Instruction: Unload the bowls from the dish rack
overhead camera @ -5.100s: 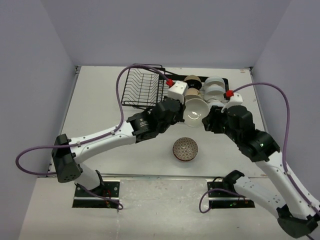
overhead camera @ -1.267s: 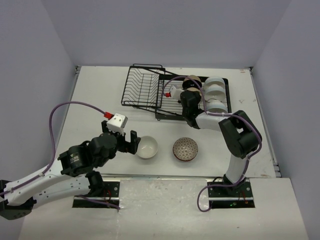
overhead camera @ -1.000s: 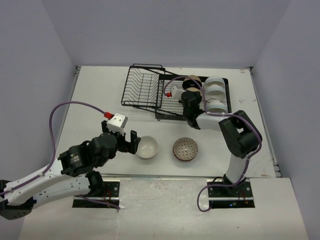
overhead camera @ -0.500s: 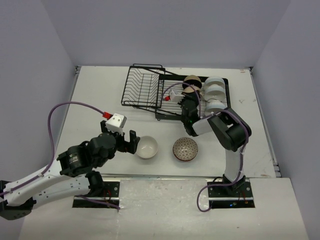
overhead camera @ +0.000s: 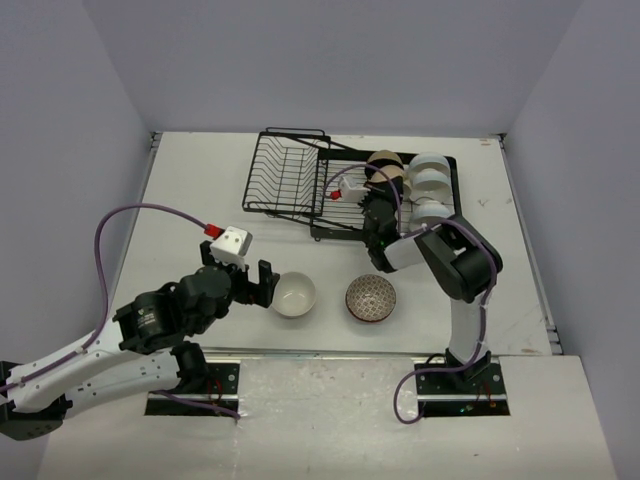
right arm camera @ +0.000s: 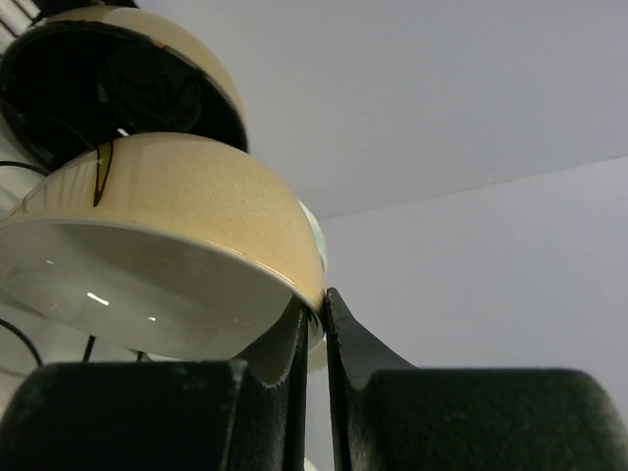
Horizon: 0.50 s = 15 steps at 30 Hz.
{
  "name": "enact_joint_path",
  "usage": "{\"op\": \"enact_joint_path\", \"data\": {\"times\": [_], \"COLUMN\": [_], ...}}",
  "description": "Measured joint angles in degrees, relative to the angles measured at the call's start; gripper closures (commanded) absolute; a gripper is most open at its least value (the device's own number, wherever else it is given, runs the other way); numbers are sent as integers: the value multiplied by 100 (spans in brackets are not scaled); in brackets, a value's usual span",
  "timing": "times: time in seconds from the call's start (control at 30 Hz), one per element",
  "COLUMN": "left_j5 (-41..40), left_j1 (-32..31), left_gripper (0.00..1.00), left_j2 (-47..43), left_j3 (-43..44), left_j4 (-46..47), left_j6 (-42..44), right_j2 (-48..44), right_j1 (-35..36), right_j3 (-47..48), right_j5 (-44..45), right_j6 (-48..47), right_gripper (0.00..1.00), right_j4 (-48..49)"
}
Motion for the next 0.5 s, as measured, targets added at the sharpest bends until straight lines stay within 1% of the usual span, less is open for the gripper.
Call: {"op": "enact_joint_path", "data": {"times": [0.13,0.2,0.3,0.37,0.4,0.47,0.5], "left_j5": [7,24,44,50,57,103,133], "left_j1": [22,52,83,94,101,107,114], "left_gripper": [0,0,0,0,0,0,0], "left_j2": [0,0,2,11,15,24,39], "left_j3": [0,0,0,0,0,11,39], "left_j4": [7,24,42,50,63,96,107], "left_j6": [2,4,17,20,13,-22,-81], "right_j2": [-476,-918,-1718,-2221,-2455,-2796,-2892], "right_j1": [37,61,125,170,197,221,225], "right_j3": [-2,-2,0,90,216,662,977], "right_j5": [197,302,354,428,468,428,321], "right_j6": [310,713,1397,1921,2273,3300,3871], "right_gripper": [100,100,100,100,100,100,100], "right_j4": [-87,-162,-627,-1185,-1679,-3112,-3987]}}
